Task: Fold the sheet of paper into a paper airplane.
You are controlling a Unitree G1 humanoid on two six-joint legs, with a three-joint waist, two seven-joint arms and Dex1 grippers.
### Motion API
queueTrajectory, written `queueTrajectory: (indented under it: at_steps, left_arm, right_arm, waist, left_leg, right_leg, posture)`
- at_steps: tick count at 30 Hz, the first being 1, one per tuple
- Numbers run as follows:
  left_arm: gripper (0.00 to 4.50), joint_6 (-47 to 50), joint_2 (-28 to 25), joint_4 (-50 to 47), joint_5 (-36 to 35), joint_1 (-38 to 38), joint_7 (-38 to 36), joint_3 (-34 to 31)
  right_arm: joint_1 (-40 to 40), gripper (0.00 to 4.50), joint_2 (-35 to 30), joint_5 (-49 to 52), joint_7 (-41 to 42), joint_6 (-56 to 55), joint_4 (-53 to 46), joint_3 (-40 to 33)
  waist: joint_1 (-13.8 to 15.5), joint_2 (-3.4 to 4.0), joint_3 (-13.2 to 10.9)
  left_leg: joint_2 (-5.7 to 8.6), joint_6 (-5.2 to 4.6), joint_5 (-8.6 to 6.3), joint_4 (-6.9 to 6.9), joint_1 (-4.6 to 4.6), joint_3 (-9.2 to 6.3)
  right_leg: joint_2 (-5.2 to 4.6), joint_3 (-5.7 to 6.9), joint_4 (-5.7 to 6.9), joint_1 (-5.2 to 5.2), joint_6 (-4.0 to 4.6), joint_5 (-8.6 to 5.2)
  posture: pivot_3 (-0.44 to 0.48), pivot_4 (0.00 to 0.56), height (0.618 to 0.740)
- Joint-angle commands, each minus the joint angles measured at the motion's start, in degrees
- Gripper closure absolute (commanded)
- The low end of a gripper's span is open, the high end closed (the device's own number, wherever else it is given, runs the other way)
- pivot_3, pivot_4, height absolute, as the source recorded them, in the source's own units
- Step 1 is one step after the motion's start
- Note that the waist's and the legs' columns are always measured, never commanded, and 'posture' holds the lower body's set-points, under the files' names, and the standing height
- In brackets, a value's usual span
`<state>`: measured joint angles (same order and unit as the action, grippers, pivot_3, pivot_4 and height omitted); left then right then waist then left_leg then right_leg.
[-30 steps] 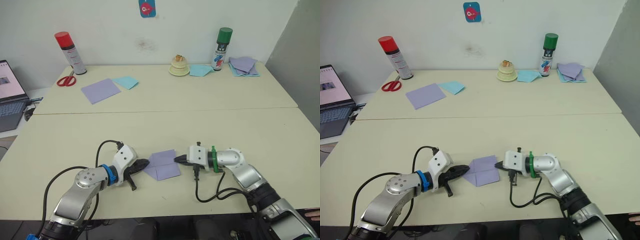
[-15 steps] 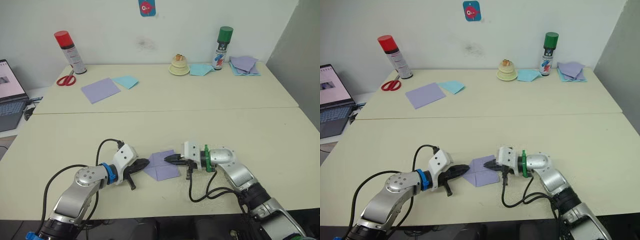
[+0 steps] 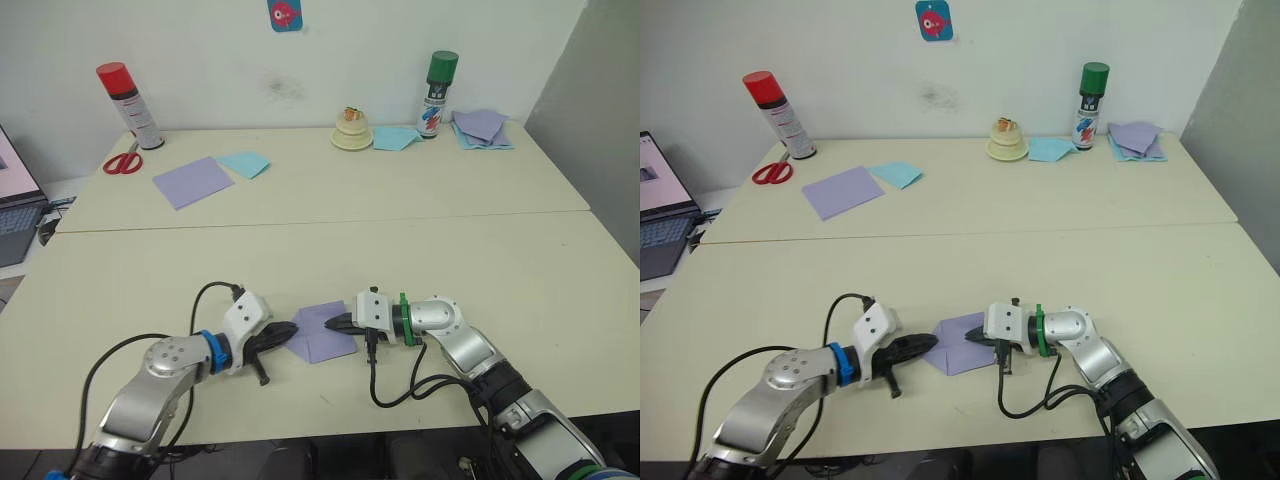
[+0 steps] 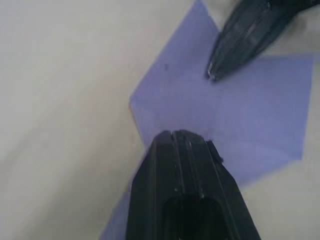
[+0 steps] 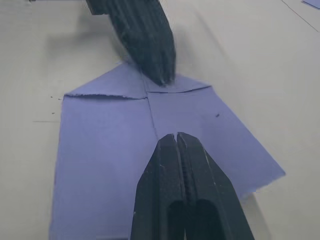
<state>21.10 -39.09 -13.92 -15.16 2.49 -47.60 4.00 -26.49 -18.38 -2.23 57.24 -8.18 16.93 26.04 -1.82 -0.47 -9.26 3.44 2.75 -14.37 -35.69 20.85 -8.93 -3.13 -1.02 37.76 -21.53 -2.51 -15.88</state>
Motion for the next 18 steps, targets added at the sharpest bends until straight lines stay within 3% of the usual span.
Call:
queueTrajectory:
  at_steps: [1, 5, 12, 18]
  left_arm:
    - [4.5, -1.57, -2.95, 4.09, 2.95, 3.85, -0.78, -0.92]
    - [4.5, -1.26, -4.05, 4.28, 0.02, 4.4, -0.17, -6.22]
    - [4.5, 4.97, -2.36, -4.74, -10.55, 3.37, -0.18, -14.58]
    - [2.87, 10.01, -3.13, -9.83, -15.71, 4.08, -0.54, -17.22]
  right_arm:
    - [0.52, 4.46, -0.8, -1.53, 0.08, 0.93, 1.14, 0.4]
    - [0.85, 4.46, -0.74, -1.49, 0.14, 0.75, 0.99, 0.54]
    - [0.43, 4.46, -0.23, -0.98, 0.28, 1.12, 1.61, 0.15]
    - [0.26, 4.5, 0.02, -0.77, 0.23, 1.02, 2.14, -0.14]
  waist:
    - [0.02, 0.03, 0.02]
    - [0.0, 0.04, 0.02]
    - [0.04, -0.06, -0.03]
    - [0.0, -0.06, -0.03]
  left_leg:
    - [-0.01, 0.0, 0.0, 0.01, -0.01, 0.0]
    - [-0.02, 0.0, -0.01, 0.02, -0.03, 0.0]
    - [-0.04, 0.01, -0.01, 0.04, 0.02, -0.06]
    - [-0.06, 0.03, -0.02, 0.05, 0.02, -0.05]
  right_leg:
    - [0.0, 0.0, 0.0, 0.0, 0.0, -0.03]
    - [0.0, 0.02, 0.02, 0.01, -0.05, -0.1]
    - [0.01, 0.07, 0.03, -0.05, -0.03, -0.12]
    - [0.01, 0.05, 0.03, -0.05, -0.03, -0.12]
  posture:
    - [0.0, 0.15, 0.74]
    - [0.0, 0.15, 0.74]
    - [0.0, 0.15, 0.74]
    - [0.0, 0.15, 0.74]
